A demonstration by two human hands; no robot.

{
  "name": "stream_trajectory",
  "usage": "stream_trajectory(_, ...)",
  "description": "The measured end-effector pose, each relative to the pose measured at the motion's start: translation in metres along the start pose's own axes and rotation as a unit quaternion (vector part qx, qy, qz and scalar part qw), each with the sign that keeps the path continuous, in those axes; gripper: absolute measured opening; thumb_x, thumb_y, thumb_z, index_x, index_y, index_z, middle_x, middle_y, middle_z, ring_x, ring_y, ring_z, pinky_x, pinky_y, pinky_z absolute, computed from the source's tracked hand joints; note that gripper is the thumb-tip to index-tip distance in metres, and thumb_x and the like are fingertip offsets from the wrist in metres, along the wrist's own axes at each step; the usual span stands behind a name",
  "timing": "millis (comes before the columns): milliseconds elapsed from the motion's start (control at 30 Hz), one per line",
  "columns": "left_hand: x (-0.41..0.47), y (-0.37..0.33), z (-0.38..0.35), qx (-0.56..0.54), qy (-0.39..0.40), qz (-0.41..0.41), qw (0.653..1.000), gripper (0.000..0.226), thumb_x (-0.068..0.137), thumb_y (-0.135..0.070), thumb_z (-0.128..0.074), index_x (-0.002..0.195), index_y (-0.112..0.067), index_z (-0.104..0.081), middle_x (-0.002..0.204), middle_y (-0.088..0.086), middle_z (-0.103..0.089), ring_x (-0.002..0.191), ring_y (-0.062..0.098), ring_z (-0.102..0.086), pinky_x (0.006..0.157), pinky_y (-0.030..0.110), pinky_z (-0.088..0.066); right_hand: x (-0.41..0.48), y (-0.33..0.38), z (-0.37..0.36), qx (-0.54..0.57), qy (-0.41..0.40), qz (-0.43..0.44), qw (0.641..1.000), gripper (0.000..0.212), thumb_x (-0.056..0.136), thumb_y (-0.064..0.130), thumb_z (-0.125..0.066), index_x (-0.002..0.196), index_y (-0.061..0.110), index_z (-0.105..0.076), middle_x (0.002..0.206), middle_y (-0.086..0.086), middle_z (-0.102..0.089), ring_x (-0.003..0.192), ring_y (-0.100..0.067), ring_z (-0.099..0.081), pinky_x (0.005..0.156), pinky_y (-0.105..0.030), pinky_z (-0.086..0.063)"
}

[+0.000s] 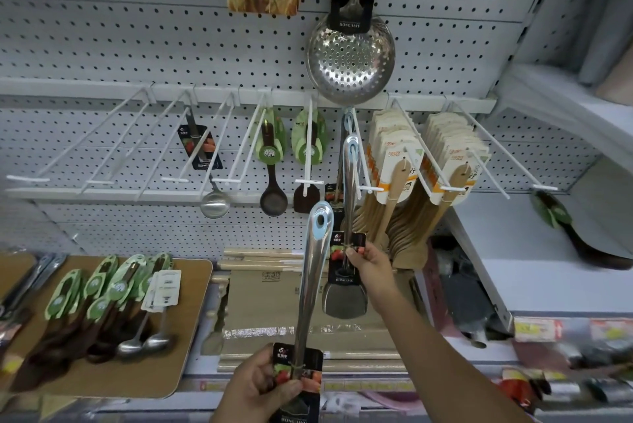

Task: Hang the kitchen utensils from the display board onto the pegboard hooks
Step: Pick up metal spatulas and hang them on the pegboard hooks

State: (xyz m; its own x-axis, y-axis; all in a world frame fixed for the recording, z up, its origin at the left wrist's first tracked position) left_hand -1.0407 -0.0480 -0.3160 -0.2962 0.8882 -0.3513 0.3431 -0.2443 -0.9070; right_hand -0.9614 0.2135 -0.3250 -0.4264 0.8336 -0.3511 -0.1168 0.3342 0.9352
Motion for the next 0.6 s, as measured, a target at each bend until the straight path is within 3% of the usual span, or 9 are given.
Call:
stream_trajectory(233,0.010,0.002,-0.005,-0.017,0.018,0.000,1.000,0.040,0.080,0.014,-0.067,0.118,0.007,-0.057,0.103,0.031,-0.070,0.099,0.046,-0.068,0.082,0.034,-0.058,0.038,0.018,-0.015,-0.010,-0.008,0.006,1.000,0.016,0.100,0.014,-0.056,0.113,0.012,-0.065,0.102,-0.007,-0.071,0.083,-0.015,-0.069,0.052,-0.017,-0.052)
stream_trajectory(367,0.013,-0.002,-0.005,-0.028,0.017,0.011,0.999,0.042,0.079,0.015,-0.067,0.119,0.008,-0.056,0.102,0.031,-0.070,0.096,0.042,-0.070,0.079,0.032,-0.058,0.066,0.021,-0.021,-0.012,-0.017,0.006,1.000,0.013,0.098,0.015,-0.059,0.105,0.021,-0.069,0.102,-0.005,-0.073,0.095,-0.021,-0.071,0.071,-0.032,-0.058)
stream_trajectory(467,0.017,-0.004,0.000,-0.039,-0.001,0.015,0.999,0.039,0.077,0.016,-0.067,0.115,0.006,-0.059,0.096,0.031,-0.071,0.087,0.039,-0.072,0.069,0.029,-0.059,0.086,0.025,-0.027,-0.015,-0.017,0.007,1.000,0.015,0.097,0.013,-0.061,0.101,0.024,-0.070,0.101,-0.007,-0.075,0.094,-0.025,-0.072,0.076,-0.040,-0.060)
stream_trajectory(600,0.022,-0.004,0.004,-0.034,-0.004,0.023,0.999,0.043,0.078,0.007,-0.073,0.118,0.003,-0.059,0.103,0.032,-0.069,0.098,0.046,-0.068,0.082,0.040,-0.058,0.106,0.024,-0.030,-0.042,-0.034,0.008,0.998,0.014,0.097,0.014,-0.061,0.109,0.016,-0.069,0.101,-0.005,-0.073,0.096,-0.020,-0.069,0.071,-0.029,-0.053)
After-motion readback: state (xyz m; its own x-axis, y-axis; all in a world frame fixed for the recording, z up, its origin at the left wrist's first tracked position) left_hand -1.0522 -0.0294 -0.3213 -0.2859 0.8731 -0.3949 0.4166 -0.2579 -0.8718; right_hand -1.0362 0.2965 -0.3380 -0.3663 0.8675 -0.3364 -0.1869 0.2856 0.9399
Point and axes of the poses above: each hand's wrist, its own x-axis towards the middle knuckle, its own z-axis out of the back of the hand, y = z × x, the point moved 4 cm from there along x, towards the middle knuckle
